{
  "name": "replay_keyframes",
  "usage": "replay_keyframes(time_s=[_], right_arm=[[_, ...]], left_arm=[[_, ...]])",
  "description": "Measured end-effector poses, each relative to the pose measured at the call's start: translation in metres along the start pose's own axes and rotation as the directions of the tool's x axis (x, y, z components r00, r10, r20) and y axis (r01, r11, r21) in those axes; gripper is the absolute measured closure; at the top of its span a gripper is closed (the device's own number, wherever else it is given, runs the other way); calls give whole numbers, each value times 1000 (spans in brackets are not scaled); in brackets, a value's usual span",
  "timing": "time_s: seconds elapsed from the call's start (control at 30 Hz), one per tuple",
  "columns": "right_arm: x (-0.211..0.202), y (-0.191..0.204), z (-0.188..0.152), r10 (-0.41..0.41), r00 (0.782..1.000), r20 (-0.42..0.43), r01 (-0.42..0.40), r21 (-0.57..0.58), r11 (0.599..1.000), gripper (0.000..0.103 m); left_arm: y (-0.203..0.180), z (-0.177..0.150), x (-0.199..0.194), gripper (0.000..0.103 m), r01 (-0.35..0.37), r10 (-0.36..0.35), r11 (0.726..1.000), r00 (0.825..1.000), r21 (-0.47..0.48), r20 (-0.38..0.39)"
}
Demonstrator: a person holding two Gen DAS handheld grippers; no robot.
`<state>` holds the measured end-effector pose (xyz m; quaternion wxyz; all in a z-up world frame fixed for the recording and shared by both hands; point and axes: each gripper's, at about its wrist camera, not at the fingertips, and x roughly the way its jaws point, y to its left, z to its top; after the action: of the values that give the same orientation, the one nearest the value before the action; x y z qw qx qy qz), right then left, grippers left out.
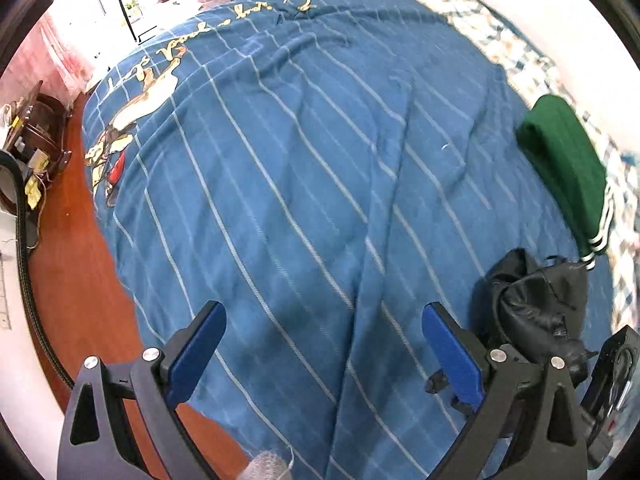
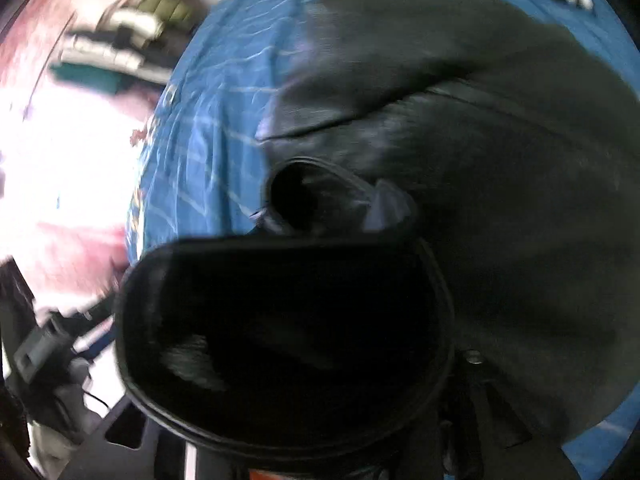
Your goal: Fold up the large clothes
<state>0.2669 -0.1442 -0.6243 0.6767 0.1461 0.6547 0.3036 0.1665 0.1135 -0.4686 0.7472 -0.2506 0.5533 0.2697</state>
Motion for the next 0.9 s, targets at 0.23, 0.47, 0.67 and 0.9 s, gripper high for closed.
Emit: replay_keyframes(time_s=[0.23, 0.47, 0.67, 0.9], right_arm=[[-59, 15, -1, 191, 974, -120, -198, -46, 979, 12], [-107, -90, 47, 60, 998, 34, -64, 137, 989, 62], [-4, -120, 103, -12, 990, -142, 32, 138, 990, 71], [-64, -134, 93, 130, 984, -119, -106, 193, 975, 59]], left_arm=[[-23, 14, -33, 2, 85, -86, 996, 995, 20, 48], [-74, 15, -13, 2, 101, -108, 987, 993, 124, 54], [-114, 1, 27, 2, 88, -89, 978, 996, 191, 1], [-90, -36, 34, 3, 77, -71, 996, 993, 55, -96]])
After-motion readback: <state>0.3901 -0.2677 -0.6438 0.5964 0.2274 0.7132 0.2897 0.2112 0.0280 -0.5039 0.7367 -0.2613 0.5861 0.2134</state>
